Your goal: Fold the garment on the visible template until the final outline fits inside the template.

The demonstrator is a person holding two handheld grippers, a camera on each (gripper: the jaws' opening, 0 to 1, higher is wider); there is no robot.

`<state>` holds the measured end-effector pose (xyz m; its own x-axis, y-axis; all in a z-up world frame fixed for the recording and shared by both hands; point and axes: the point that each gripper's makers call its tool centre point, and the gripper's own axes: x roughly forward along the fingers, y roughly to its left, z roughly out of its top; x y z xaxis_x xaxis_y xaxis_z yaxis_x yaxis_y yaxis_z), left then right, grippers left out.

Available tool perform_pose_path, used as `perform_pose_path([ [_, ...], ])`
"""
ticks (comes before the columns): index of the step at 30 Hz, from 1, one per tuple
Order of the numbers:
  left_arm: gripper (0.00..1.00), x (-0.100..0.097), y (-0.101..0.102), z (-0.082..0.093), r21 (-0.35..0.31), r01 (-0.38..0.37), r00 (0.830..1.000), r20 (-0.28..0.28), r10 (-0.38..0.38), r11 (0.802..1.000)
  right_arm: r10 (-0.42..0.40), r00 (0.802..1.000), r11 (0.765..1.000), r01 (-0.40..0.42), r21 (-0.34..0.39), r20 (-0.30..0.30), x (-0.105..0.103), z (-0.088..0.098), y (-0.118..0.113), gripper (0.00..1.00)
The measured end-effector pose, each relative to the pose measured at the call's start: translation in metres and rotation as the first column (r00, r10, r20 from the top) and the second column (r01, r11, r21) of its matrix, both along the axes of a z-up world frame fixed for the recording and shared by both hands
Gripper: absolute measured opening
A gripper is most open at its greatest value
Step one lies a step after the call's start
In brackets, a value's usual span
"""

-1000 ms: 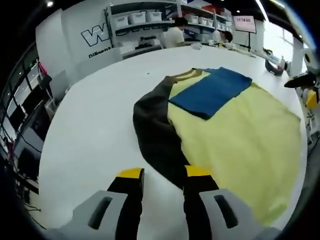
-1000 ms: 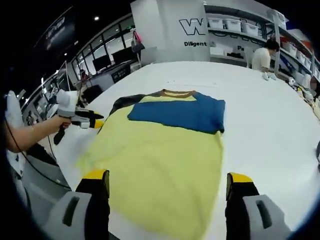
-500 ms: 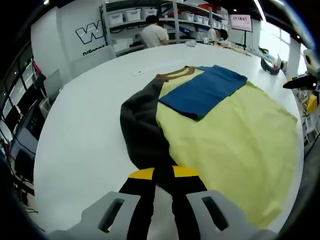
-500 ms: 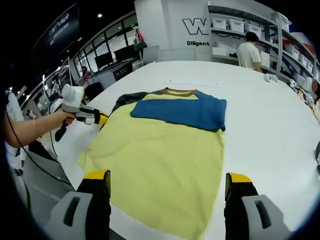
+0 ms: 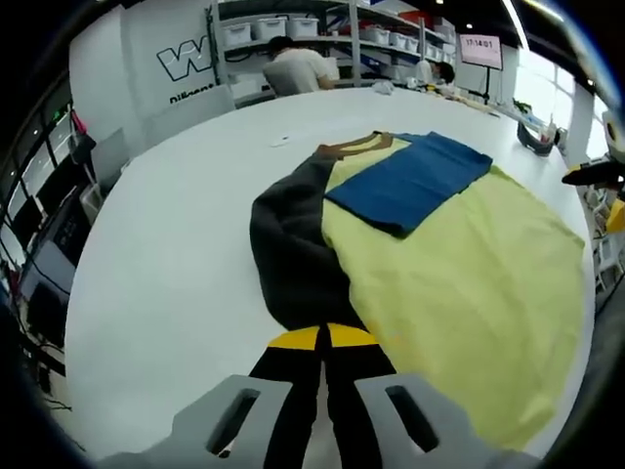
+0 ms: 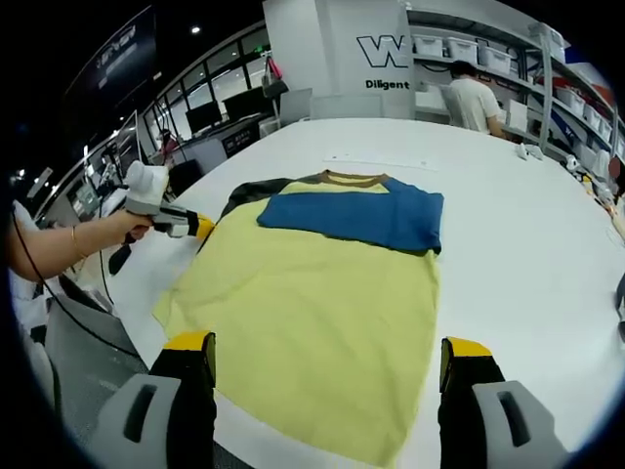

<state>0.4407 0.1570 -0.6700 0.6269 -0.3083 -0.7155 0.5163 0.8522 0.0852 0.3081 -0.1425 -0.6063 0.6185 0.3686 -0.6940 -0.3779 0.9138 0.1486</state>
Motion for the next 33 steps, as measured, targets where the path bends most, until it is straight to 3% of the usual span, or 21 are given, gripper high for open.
perform_pose_path([
  [10, 0.00, 0.001, 0.014, 0.001, 0.058, 0.000, 1.000, 0.003, 0.000, 0.998, -0.005, 1.000, 1.000, 0.005, -0.003, 0.000, -0.002, 0.001, -0.003, 0.95],
  [14, 0.01, -0.003, 0.012, 0.008, 0.012, 0.018, 1.000, 0.007, -0.018, 1.000, -0.004, 1.000, 1.000, 0.004, -0.001, 0.000, -0.002, 0.001, -0.002, 0.95],
  [18, 0.30, -0.009, 0.000, 0.010, 0.045, 0.124, 0.992, 0.026, -0.126, 0.991, -0.006, 1.000, 1.000, 0.006, 0.002, -0.001, -0.002, 0.001, -0.002, 0.96],
  [20, 0.37, -0.013, -0.003, 0.007, 0.044, 0.145, 0.989, 0.008, -0.146, 0.988, -0.005, 1.000, 1.000, 0.005, 0.005, 0.001, -0.002, 0.002, -0.001, 0.97],
  [27, 0.36, -0.021, -0.005, 0.005, 0.065, 0.216, 0.976, -0.017, -0.216, 0.974, -0.016, 1.000, 1.000, 0.016, 0.005, 0.000, -0.003, 0.003, -0.004, 0.96],
  [33, 0.35, -0.021, -0.001, 0.003, 0.035, 0.260, 0.964, -0.057, -0.258, 0.965, -0.019, 1.000, 1.000, 0.019, -0.001, 0.001, -0.004, 0.004, -0.006, 0.96],
])
